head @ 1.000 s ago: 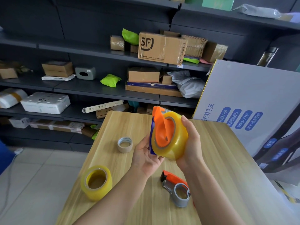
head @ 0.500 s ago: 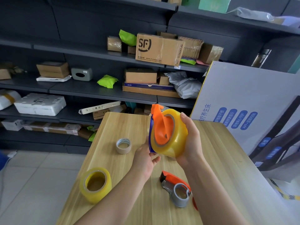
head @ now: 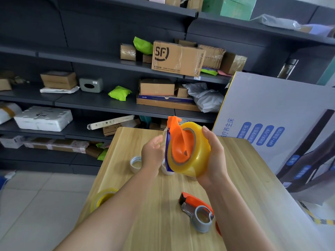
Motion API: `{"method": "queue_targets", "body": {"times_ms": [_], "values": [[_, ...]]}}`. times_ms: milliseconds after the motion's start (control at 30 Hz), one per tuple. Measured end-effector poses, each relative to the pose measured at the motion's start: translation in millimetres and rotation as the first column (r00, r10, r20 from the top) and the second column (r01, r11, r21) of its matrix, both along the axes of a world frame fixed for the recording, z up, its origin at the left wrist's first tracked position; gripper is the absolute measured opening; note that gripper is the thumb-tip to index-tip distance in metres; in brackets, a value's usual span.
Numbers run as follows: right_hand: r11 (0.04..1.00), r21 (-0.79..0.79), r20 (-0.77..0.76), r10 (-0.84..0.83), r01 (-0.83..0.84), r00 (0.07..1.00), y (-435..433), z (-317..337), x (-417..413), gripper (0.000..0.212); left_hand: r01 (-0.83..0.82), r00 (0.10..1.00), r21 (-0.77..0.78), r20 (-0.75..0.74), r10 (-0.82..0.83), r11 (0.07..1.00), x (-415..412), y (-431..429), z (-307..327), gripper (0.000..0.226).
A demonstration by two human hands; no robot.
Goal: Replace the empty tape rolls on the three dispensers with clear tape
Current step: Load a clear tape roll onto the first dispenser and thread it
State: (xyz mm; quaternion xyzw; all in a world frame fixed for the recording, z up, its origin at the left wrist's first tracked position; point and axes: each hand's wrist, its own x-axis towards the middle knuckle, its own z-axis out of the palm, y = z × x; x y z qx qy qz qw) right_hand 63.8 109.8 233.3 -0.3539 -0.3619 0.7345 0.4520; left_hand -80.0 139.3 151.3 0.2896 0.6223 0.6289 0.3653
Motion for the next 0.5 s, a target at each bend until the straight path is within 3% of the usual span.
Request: {"method": "queue_targets", "body": {"times_ms": [67,133,267,500], "values": [[1.0,0.019,-0.004,0.01,-0.01,1.0,0.5,0.9,0.9,0.066,-0.045,0.997,-0.054,-0.067,0.041,0.998,1.0,-0.8,4.7,0.018],[0.999,0.035,-0.002,0.007,-0.007,1.0,1.5,1.6,1.6,0.063,-0.068,0.994,-0.049,-0.085,0.064,0.996,4.0,-4.0,4.4,0.014],[0.999,0.036,0.047,-0.032,0.031,0.998,6.7,-2.6,1.6,0.053,0.001,0.995,0.053,-0.101,0.004,0.999,15.4,-16.9,-4.1,0.02],[0.993,-0.003,0.14,-0.114,0.116,0.984,13.3,-21.3,-3.6,0.061,0.142,0.988,0.145,-0.082,-0.132,0.979,23.1,-31.0,-25.8,0.036]]}}
